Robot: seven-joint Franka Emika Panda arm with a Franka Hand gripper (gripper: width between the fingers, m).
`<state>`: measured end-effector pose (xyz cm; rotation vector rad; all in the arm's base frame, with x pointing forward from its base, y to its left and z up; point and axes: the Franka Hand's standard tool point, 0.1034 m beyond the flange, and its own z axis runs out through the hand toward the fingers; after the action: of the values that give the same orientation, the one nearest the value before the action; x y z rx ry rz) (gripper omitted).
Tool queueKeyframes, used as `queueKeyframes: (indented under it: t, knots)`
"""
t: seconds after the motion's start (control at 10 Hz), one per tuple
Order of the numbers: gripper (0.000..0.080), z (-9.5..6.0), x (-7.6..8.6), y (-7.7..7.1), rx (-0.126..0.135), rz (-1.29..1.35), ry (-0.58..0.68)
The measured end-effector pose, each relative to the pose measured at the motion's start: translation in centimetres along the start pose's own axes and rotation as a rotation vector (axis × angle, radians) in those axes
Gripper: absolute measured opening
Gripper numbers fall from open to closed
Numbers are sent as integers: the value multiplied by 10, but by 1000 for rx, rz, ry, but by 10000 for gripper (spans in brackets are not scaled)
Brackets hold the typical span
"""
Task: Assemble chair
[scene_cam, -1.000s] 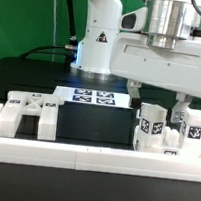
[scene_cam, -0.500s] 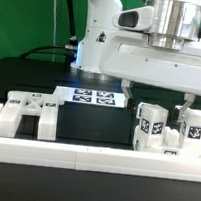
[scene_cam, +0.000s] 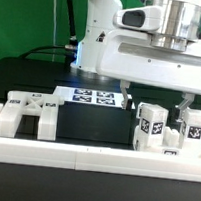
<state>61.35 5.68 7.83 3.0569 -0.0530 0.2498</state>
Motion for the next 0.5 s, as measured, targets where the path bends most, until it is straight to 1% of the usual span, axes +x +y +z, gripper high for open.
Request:
queueKeyframes:
  t: [0.1,0.2,0.4,0.5]
  knots:
    - [649,0,0,0,0,-32,0]
    - [649,0,0,1,-7,-133,0]
    - [649,0,0,1,-7,-142,0]
    - [526,0,0,1,-7,-137,0]
